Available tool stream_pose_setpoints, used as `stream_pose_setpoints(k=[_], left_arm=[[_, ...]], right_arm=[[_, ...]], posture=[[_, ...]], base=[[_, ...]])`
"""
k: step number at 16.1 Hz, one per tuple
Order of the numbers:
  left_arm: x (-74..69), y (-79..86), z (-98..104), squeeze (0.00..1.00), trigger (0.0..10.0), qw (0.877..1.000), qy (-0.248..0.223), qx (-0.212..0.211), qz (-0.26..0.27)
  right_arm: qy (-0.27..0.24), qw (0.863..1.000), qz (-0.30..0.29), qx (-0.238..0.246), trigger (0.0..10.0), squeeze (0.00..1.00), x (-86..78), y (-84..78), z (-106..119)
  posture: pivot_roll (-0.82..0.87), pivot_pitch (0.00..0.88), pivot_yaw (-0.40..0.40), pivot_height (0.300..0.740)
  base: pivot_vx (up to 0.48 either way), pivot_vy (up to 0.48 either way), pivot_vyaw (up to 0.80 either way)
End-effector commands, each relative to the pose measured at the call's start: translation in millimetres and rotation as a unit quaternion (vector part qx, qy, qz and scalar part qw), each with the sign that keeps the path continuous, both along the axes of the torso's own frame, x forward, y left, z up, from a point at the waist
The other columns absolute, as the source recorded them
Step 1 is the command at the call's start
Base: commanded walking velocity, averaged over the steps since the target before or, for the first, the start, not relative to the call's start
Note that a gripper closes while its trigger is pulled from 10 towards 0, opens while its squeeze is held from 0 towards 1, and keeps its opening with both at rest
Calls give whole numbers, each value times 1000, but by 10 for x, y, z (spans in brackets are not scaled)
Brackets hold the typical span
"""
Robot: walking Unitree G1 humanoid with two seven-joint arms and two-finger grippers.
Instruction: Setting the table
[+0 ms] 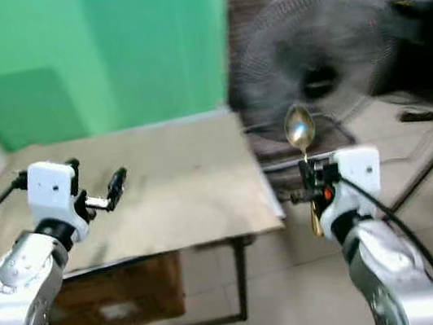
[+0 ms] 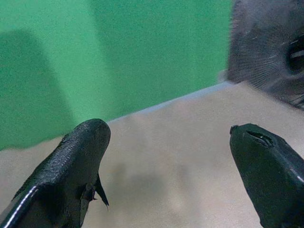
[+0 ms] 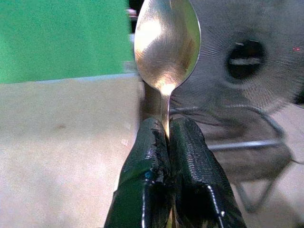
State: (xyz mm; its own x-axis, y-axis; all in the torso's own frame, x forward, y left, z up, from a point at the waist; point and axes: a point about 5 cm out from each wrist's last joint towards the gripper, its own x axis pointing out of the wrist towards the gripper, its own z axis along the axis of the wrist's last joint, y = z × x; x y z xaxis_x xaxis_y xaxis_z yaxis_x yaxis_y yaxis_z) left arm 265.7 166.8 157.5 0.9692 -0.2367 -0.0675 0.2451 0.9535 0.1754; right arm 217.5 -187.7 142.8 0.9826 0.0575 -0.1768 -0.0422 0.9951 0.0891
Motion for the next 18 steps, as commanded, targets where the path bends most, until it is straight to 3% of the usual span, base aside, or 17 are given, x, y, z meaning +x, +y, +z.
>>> stream_pose_setpoints(k=[1, 7, 18], left_arm=[[-14, -58, -15, 0, 10000, 1000, 1, -5, -10], [-37, -128, -58, 0, 10000, 999, 6, -20, -25], [-68, -122, -50, 0, 10000, 1000, -1, -18, -7]], right_arm=[[-4, 1000, -11, -7, 10000, 0, 15, -3, 10], [-21, 998, -55, -11, 10000, 0, 23, -2, 33], [-12, 999, -45, -19, 10000, 0, 139, 61, 21]], posture=[[97, 0, -7, 740], [73, 0, 12, 740], [92, 0, -25, 740]], base=[[0, 0, 0], [0, 0, -133], [0, 0, -800]])
